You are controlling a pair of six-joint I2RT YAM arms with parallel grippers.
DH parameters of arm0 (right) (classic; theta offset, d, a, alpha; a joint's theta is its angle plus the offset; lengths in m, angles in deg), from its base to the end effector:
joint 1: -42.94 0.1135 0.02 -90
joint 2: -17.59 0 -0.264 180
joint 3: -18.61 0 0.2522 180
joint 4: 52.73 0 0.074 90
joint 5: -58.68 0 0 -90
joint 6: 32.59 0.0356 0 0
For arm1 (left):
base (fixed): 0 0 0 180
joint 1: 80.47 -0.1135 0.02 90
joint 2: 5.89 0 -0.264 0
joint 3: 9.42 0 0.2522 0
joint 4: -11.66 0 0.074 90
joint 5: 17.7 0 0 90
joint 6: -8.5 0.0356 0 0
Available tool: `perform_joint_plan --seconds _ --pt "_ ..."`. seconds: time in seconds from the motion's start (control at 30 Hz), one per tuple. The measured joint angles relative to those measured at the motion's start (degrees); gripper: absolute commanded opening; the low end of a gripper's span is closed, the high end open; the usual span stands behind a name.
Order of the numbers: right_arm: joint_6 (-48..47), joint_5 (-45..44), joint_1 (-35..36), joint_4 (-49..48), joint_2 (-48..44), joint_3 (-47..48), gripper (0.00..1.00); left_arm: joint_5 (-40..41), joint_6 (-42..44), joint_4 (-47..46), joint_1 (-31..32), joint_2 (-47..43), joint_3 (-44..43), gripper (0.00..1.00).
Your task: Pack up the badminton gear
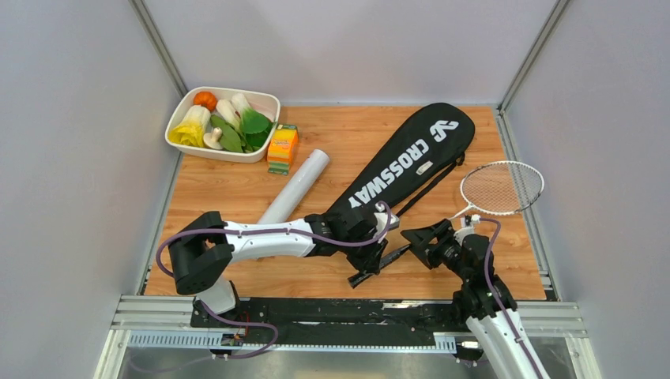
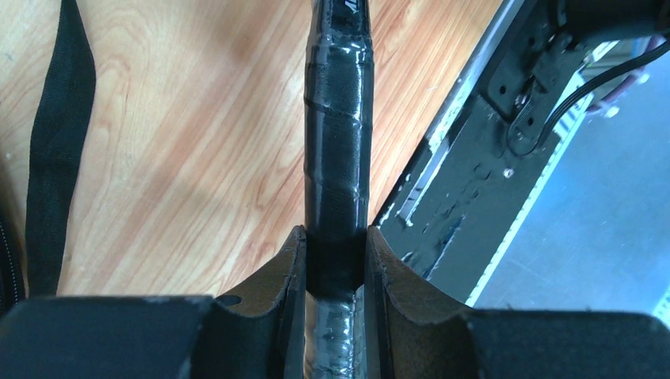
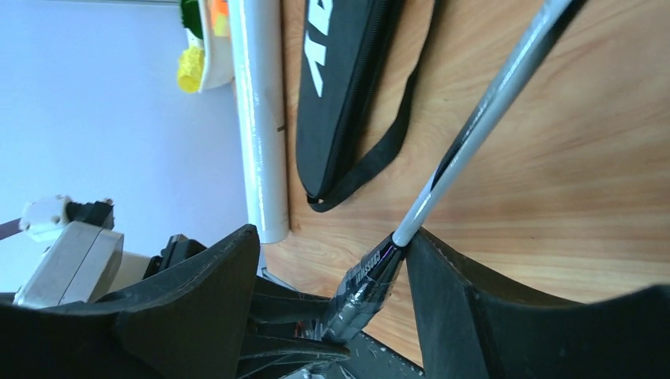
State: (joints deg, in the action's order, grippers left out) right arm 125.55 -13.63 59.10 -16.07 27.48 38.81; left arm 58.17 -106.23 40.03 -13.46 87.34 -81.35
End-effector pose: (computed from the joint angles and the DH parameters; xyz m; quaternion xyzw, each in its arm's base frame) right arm 0.0976 0.0395 0.1561 0.2950 0.7902 0.4465 0.2986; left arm 0.1248 -0.3165 0.2027 0.3755 0.8536 -0.3259 0.1553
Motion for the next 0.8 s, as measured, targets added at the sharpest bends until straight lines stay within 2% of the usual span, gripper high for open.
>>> perform_joint_plan --seconds 0.23,0.33,0.4,0.5,0.63,0.7,0.73,0.77,0.8 --pt "1.36 0.20 -0.07 -2.49 0.61 -0.59 0.66 -0.42 -4.11 -2.60 -0.35 -0.55 0.15 0.00" --pt "1.42 0.48 0.24 -2.86 3.43 -0.66 0.59 -0.85 -4.87 -3.85 -0.33 -0.55 0.17 0.00" --pt "1.40 0.50 0.33 -2.97 5.18 -0.66 0.51 -1.14 -5.44 -5.11 -0.31 -0.55 0.46 0.00" --pt "1.44 0.48 0.52 -3.28 6.86 -0.74 0.34 -1.70 -6.69 -7.67 -0.33 -0.57 1.36 0.00" --pt "1.92 -0.31 0.52 -3.63 6.78 -0.79 0.03 -1.77 -8.11 -9.20 -0.35 -0.79 1.88 0.03" --pt "2.69 -0.74 0.52 -3.87 5.53 -0.87 0.00 -1.81 -8.61 -9.81 -0.39 -0.87 2.21 0.25" --pt "2.73 -0.94 0.52 -3.91 4.83 -0.87 0.00 -1.75 -8.61 -9.94 -0.37 -0.92 2.27 0.30" --pt "2.75 -1.11 0.55 -3.96 4.39 -0.87 0.00 -1.62 -8.57 -10.12 -0.39 -1.01 2.29 0.50" --pt "2.69 -1.27 0.55 -4.09 4.17 -0.92 0.00 -1.42 -8.44 -10.08 -0.39 -1.25 2.32 0.60"
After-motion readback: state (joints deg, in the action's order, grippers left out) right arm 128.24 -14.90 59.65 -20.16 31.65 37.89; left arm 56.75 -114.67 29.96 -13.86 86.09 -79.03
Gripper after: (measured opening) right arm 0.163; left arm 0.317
